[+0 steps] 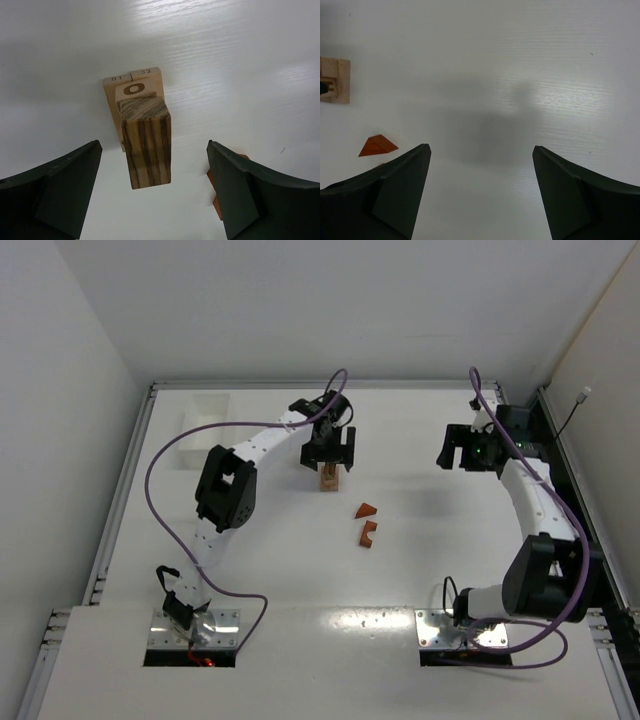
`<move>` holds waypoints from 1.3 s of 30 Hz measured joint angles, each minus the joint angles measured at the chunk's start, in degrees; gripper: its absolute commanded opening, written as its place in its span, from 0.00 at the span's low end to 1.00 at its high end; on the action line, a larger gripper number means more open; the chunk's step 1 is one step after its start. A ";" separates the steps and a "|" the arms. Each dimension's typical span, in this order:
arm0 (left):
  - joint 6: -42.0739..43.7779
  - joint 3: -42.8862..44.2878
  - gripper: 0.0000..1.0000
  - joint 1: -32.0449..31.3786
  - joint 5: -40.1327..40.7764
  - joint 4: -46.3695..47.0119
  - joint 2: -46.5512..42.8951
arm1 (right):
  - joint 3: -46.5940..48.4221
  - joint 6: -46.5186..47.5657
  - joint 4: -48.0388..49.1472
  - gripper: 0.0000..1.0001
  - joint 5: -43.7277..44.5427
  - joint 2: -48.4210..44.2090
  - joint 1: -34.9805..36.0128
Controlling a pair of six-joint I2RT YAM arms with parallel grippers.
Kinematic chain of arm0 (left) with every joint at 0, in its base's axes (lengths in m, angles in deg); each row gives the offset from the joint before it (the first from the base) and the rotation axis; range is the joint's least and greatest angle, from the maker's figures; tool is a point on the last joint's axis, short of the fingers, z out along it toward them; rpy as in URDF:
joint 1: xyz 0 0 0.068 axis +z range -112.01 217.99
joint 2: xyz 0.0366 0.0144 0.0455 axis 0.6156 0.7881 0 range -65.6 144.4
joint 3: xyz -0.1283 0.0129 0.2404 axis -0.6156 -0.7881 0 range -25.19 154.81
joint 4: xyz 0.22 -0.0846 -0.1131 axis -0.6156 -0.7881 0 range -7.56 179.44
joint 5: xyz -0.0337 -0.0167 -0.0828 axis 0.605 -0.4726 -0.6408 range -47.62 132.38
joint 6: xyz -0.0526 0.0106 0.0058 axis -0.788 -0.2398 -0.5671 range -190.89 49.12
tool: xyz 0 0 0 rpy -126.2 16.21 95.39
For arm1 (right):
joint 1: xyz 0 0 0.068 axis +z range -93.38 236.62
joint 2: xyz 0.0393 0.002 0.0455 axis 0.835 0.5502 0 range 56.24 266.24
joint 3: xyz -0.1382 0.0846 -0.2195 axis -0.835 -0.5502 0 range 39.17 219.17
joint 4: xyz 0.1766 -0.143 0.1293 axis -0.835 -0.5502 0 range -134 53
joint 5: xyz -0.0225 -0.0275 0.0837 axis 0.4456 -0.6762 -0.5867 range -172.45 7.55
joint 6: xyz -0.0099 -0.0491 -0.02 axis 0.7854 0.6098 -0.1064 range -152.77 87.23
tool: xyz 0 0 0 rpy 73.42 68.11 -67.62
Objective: Build the wood block tower
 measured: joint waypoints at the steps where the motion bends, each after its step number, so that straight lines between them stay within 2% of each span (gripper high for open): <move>1: 0.35 0.31 0.85 -0.13 -0.24 0.00 0.00 | -0.61 0.00 -0.02 0.80 0.07 -0.59 0.00; 5: 1.77 1.99 0.86 -0.61 -0.33 0.37 -0.39 | -3.06 0.13 -0.11 0.83 0.33 -2.49 0.00; 10: 2.86 1.99 0.86 -2.40 6.25 0.96 -4.59 | -4.70 1.86 -0.09 0.82 0.59 -2.99 0.68; 14: 5.64 1.92 0.87 -4.96 14.29 3.67 -12.31 | -5.68 4.70 -0.31 0.83 0.44 -3.50 3.58; 15: 6.32 1.84 0.91 -5.44 16.46 4.63 -14.82 | -6.10 5.46 -0.35 0.83 0.28 -3.80 4.74; 19: 7.74 -1.25 0.95 -5.49 22.82 8.68 -26.08 | -7.72 7.26 -1.99 0.83 -0.17 -5.14 9.75; 22: 7.17 -4.63 0.99 0.20 23.45 9.22 -32.79 | -8.44 7.91 -2.95 0.83 -0.48 -5.29 14.99; 26: 6.58 -9.77 1.00 14.84 20.46 9.09 -34.86 | -8.74 10.56 -3.45 0.83 -1.18 -3.78 22.71; 30: 8.61 -17.57 1.00 29.16 11.10 7.04 -33.77 | -4.96 18.43 -5.88 0.84 -5.07 2.27 27.30; 32: 9.57 -20.20 1.00 34.10 5.70 6.14 -33.00 | -1.29 23.54 -7.89 0.81 -7.63 5.92 27.69; 36: 10.73 -23.96 1.00 39.93 -2.54 4.85 -32.92 | 5.60 31.76 -13.51 0.71 -10.64 11.26 28.06; 39: 11.02 -24.76 1.00 40.96 -5.29 4.90 -32.92 | 7.76 33.35 -16.79 0.65 -9.70 13.27 29.73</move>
